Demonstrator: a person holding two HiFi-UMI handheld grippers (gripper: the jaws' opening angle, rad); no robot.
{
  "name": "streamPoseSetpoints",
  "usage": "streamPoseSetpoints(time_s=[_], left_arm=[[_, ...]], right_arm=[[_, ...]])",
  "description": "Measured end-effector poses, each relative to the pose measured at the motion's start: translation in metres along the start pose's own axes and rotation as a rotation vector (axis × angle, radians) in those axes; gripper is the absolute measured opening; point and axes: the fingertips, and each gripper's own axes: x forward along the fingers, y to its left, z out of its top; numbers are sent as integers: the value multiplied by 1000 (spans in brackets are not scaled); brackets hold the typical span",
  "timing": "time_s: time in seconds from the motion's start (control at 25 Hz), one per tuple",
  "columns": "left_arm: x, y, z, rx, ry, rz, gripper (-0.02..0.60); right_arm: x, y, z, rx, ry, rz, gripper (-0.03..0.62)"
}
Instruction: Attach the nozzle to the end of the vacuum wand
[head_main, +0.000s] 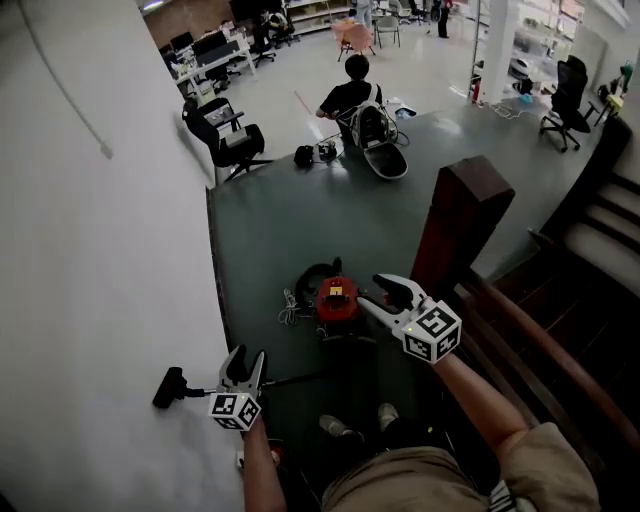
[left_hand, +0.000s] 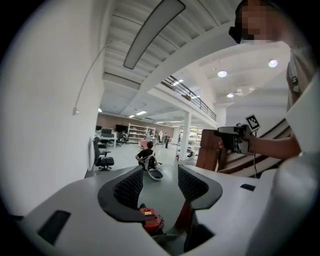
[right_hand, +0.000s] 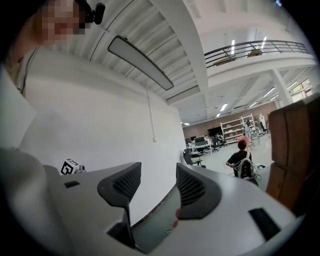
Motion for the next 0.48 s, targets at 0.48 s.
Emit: streamPoseSetpoints(time_s=[0.48], left_arm=[[-55, -111, 30, 92, -144, -139, 229]], right_arm=[[-133, 8, -8, -146, -39, -126, 225]])
